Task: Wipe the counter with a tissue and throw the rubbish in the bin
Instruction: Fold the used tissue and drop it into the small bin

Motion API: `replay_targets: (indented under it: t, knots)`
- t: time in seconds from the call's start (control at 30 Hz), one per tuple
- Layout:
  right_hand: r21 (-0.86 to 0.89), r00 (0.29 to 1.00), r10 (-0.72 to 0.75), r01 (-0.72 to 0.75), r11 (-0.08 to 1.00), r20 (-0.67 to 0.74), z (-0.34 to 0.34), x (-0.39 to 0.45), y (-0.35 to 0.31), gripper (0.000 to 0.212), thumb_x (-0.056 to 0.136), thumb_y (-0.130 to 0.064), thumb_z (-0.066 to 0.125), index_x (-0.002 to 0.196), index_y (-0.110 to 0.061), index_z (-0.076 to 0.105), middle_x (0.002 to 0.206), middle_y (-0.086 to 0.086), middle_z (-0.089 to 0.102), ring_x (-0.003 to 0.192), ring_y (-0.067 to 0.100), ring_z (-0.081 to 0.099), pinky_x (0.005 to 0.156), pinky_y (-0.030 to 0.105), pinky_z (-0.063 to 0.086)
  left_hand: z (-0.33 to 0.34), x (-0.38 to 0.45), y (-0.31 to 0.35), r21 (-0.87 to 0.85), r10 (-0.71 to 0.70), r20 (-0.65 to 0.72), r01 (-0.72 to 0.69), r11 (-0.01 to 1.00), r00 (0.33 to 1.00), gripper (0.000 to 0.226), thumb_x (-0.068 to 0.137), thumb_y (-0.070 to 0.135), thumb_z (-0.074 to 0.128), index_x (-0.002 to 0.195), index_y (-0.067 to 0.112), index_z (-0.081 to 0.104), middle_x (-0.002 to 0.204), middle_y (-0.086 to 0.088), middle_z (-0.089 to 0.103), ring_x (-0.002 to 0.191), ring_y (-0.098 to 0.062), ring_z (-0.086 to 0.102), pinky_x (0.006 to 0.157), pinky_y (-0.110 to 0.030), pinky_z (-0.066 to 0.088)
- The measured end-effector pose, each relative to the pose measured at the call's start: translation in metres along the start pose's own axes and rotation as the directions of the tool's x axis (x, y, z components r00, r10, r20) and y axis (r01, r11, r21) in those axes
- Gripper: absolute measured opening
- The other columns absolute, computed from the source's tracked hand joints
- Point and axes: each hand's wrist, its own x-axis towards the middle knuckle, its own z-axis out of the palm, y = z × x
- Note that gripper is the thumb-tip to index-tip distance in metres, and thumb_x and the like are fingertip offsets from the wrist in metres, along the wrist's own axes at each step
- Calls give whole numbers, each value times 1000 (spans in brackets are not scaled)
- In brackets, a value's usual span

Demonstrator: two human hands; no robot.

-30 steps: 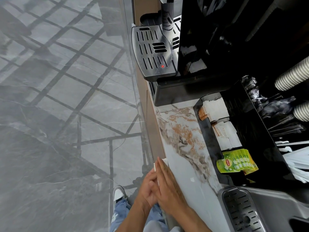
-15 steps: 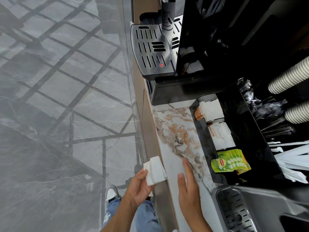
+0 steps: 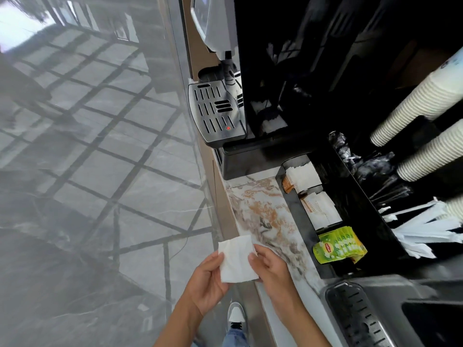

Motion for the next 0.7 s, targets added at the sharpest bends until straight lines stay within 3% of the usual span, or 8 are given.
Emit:
replay_targets:
  t: [0.1,0.27,0.4,0.5,0.57,0.63,0.7]
  knots:
    - [29,999,-35,35,999,-11,-7,-10,-13,33,77,-32,75,101,-10,74,101,19,76,94,26,73,78,40,55,23,-8,1,78,-26,12,24,997,1000,38,95,10,50,124,-11,59,131,-36,58,116,-43,62,93,-51,56]
    - [169,998,-45,51,984,-37,-19,-35,-22,26,89,-10,71,115,-7,70,112,15,76,107,32,71,93,48,54,56,-22,-4,171,-102,46,93,981,994,38,97,14,48,123,-12,60,132,-37,56,118,-45,60,101,-53,49]
    - [273,993,-77,99,957,-92,-24,-62,-23,27,89,-15,71,116,-12,73,116,14,75,110,31,70,92,44,57,76,-29,-10,260,-184,63,161,952,981,42,96,18,51,127,-10,58,131,-34,59,120,-44,59,102,-54,48]
    - [314,974,-118,175,933,-193,-28,-92,-24,32,85,-24,75,115,-14,74,115,16,75,108,32,71,82,35,60,88,-38,-18,482,-237,91,166,860,967,37,98,21,54,124,-3,63,127,-30,63,122,-44,58,107,-58,43]
    - [296,954,-131,212,932,-271,-32,-114,-23,34,82,-30,76,114,-16,74,112,15,76,104,32,72,78,33,60,96,-43,-27,642,-264,109,135,755,958,32,95,17,59,120,0,66,121,-28,68,116,-43,63,102,-58,48]
    - [243,925,-132,228,943,-355,-36,-138,-21,31,82,-35,75,110,-21,75,108,13,77,100,30,73,75,34,60,102,-49,-37,738,-284,108,115,665,953,24,90,13,63,109,1,71,109,-24,75,101,-37,72,84,-48,60]
    - [201,892,-129,235,951,-434,-38,-161,-16,25,85,-34,70,108,-25,75,103,9,79,94,27,74,69,32,58,108,-57,-48,793,-323,121,104,601,939,17,91,10,63,98,0,74,100,-23,77,91,-34,74,73,-43,62]
